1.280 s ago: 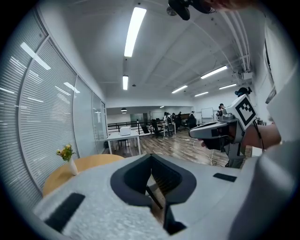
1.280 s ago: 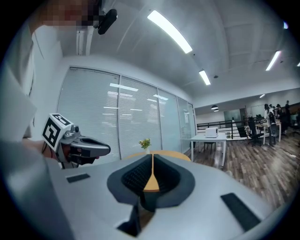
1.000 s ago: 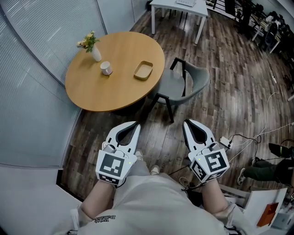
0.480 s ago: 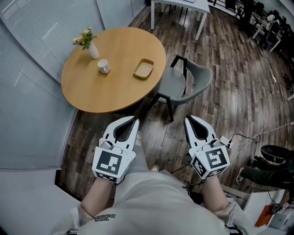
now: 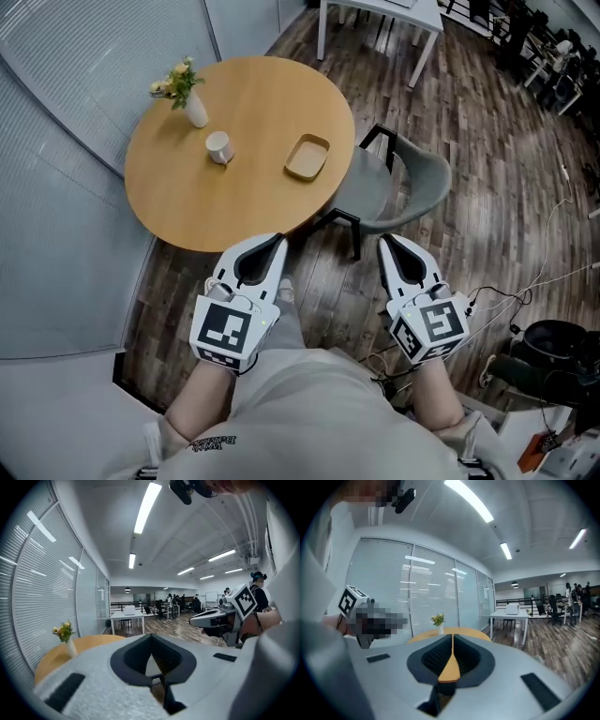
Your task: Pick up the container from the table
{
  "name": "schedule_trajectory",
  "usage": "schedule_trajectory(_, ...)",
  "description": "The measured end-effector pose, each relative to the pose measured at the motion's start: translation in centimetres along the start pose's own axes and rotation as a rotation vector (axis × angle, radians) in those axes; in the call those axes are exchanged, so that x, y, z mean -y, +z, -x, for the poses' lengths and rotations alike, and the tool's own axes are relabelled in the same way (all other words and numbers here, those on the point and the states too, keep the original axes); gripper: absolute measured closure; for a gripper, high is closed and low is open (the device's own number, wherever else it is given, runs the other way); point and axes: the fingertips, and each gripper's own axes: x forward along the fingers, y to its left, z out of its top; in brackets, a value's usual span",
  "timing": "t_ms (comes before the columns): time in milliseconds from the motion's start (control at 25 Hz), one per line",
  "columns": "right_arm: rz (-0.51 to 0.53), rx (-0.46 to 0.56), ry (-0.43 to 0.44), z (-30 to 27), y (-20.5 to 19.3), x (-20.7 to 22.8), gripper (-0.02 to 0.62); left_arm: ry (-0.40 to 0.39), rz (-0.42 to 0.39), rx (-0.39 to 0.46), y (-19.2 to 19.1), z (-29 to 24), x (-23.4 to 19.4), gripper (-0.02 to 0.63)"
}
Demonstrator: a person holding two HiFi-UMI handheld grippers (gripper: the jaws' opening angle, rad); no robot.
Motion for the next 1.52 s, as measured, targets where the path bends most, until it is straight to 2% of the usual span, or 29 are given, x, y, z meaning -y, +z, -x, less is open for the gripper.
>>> schedule_trajectory(680,-0.002,-0.009,-0.059,-14.8,5.3,1.1,0.561,-0.094,-0.009,-0.008,1.5,-8.1,-13.3,0.584)
schedule_trajectory(840,-0.059,-0.002,-0.065,-17.1,6.6,1.2,0.561,-0.146,-0.010,-0.012,1.6,-9.8,-14.7,0.584)
schedule_trajectory(1040,-0.058,-0.011,-0.087,-18.9,7.2,1.5,0.561,-0.171,-0.012,-0.010,1.7,-11.0,-16.5,0.584)
schedule_trajectory(1520,-0.050,-0.046,-0.064,-21.6,6.5,2.4,0.561,-0.125,0.010,-0.041,0.8,-12.4,-18.4,0.584)
